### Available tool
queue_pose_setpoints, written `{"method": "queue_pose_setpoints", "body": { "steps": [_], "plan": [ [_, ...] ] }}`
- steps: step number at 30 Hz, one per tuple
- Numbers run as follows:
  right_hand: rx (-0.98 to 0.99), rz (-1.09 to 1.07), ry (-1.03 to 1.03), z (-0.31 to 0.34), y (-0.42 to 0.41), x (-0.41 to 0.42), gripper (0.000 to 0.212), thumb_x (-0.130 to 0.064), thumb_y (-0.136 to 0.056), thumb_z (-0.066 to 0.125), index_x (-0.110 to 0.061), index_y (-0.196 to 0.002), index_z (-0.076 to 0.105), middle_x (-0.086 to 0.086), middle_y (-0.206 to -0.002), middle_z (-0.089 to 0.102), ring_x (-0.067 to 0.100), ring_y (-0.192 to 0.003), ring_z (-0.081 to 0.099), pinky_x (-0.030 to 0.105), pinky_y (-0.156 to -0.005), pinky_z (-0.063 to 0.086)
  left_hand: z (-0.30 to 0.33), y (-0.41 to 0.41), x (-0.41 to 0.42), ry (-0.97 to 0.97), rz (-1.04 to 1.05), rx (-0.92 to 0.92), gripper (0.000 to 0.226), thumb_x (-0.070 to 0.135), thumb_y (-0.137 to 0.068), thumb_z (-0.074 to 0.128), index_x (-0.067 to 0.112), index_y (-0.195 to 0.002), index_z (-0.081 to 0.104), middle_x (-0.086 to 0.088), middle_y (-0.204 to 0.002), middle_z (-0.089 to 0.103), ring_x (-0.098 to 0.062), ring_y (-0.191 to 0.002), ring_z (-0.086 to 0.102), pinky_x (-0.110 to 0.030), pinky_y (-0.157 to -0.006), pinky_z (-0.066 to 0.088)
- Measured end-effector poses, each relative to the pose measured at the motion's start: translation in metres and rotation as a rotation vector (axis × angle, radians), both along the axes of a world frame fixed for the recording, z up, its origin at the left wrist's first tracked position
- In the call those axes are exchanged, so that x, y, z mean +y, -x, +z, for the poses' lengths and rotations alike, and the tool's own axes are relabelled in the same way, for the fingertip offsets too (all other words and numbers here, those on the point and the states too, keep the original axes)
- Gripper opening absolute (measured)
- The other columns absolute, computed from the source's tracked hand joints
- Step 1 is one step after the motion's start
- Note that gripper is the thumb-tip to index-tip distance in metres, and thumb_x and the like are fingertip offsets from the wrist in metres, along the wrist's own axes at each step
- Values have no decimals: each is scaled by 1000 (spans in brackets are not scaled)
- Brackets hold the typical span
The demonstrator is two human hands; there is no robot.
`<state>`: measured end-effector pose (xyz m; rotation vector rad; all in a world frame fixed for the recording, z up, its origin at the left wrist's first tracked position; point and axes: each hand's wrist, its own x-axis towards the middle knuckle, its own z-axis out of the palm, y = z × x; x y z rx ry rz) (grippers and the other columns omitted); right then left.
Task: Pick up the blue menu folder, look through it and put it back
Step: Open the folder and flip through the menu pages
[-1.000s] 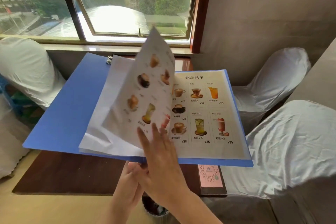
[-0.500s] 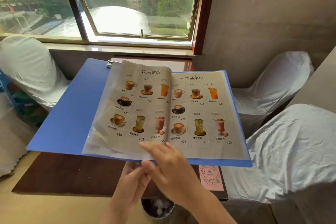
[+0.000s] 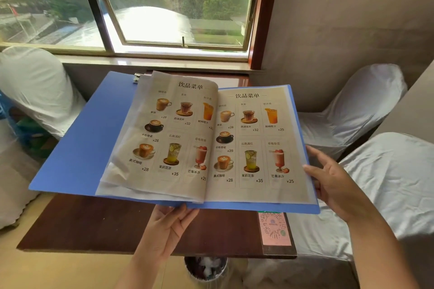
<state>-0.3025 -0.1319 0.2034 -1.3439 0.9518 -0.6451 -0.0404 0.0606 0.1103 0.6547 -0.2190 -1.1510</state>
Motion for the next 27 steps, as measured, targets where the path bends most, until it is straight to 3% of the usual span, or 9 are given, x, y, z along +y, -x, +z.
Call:
{"method": "queue_pose_setpoints", "body": {
  "steps": [10,15,18,20,22,24,25,26,27],
  "plan": [
    [-43,39,177,-10,-9,7,53,-4,-94,47,-47,-123,43,1,-92,75,23,-88,72,36,-63,61,3,-9,10,-31,34,-91,45,-10,-71,50,15,-107,58,-8,-91,76,-23,-84,72,-37,-67,60],
    [-123,16,164,-24,-16,13,55,-3,-94,46,-43,-130,37,-3,-93,74,23,-91,71,38,-65,61,14,-20,14,42,-140,-257,74,-18,-77,41,35,-128,49,-7,-122,66,-32,-112,61,-54,-89,51],
    [-175,5,119,-33,-23,17,55,-3,-94,45,-44,-130,38,-1,-94,75,20,-91,71,35,-61,60,21,-24,13,167,-157,-155,72,-20,-78,34,27,-132,46,-12,-118,67,-33,-114,59,-59,-93,47],
    [-213,2,83,-39,-26,19,54,-3,-94,45,-44,-129,41,1,-97,75,22,-93,71,35,-62,60,30,-27,12,243,-112,-61,52,-4,-91,33,16,-140,33,-17,-136,53,-37,-128,45,-62,-109,23],
    [-235,3,64,-44,-26,19,54,-3,-93,45,-45,-127,44,2,-99,74,23,-94,70,36,-64,60,40,-27,14,149,48,-91,45,20,-99,31,13,-143,26,-18,-143,44,-38,-132,38,-54,-111,19],
    [-233,12,64,-48,-27,20,54,-4,-93,46,-46,-126,44,4,-99,74,24,-95,70,35,-64,60,45,-34,16,20,-16,143,57,36,-97,33,10,-145,19,-25,-144,40,-44,-132,35,-50,-107,31],
    [-226,20,68,-50,-28,21,54,-5,-93,47,-47,-127,43,5,-99,74,24,-96,70,36,-65,60,44,-34,18,170,-220,458,65,42,-95,28,4,-145,10,-35,-145,30,-52,-133,26,-46,-109,30],
    [-217,27,70,-51,-29,22,54,-6,-92,47,-46,-128,42,5,-99,74,24,-97,69,37,-65,60,52,-32,19,203,-260,541,69,44,-95,23,-1,-144,5,-42,-144,20,-56,-134,18,-44,-111,23],
    [-206,31,74,-52,-30,23,54,-7,-92,48,-45,-130,40,6,-100,74,25,-98,69,37,-65,60,53,-32,19,87,-223,406,67,43,-96,23,-2,-144,9,-40,-145,21,-54,-134,19,-47,-113,17]
  ]
}}
